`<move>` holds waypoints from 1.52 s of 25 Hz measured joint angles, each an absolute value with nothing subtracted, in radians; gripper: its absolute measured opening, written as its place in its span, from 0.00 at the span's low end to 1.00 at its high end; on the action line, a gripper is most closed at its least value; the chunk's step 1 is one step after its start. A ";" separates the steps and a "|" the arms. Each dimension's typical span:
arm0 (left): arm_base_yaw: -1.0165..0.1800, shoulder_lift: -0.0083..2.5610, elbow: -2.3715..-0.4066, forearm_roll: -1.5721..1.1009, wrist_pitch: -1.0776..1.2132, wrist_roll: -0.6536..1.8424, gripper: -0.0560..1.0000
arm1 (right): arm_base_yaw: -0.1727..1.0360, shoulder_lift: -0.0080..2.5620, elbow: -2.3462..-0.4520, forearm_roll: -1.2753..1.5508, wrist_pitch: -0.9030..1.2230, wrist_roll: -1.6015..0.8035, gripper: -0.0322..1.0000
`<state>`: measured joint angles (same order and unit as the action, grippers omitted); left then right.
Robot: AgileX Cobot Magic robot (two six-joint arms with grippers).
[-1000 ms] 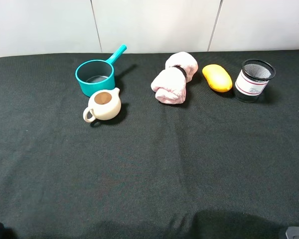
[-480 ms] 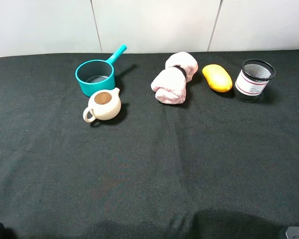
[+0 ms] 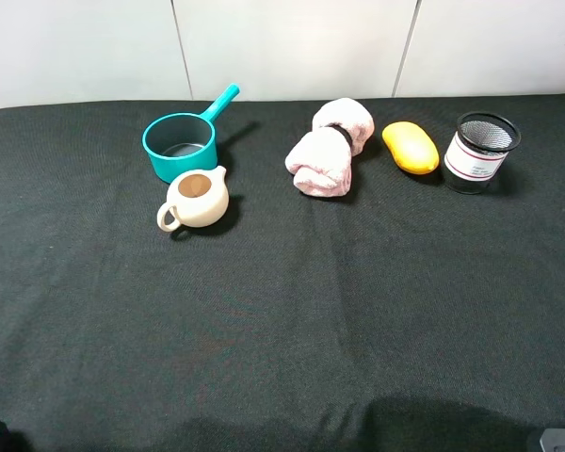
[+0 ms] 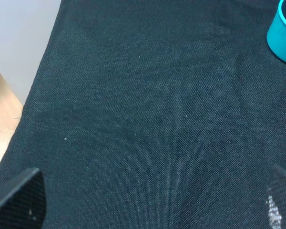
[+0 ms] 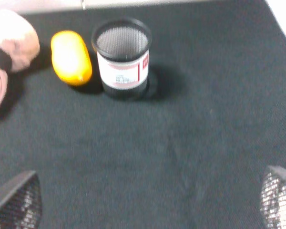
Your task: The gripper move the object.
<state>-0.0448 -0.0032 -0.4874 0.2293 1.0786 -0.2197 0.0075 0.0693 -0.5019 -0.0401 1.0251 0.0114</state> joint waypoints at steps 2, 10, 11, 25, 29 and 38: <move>-0.045 -0.003 -0.487 0.229 1.079 -0.220 0.91 | 0.007 0.032 -0.502 -0.040 1.025 0.007 0.70; -0.045 -0.003 -0.487 0.229 1.079 -0.220 0.91 | 0.007 -0.004 -0.501 -0.039 1.025 0.000 0.70; -0.045 -0.003 -0.487 0.229 1.079 -0.220 0.91 | 0.007 -0.004 -0.501 -0.039 1.025 0.000 0.70; -0.045 -0.003 -0.487 0.229 1.079 -0.220 0.91 | 0.007 -0.004 -0.501 -0.027 1.025 0.000 0.70; -0.045 -0.003 -0.487 0.229 1.079 -0.220 0.91 | 0.007 -0.004 -0.501 -0.024 1.025 0.000 0.70; -0.045 -0.003 -0.487 0.229 1.079 -0.220 0.91 | 0.007 -0.004 -0.501 -0.023 1.025 0.000 0.70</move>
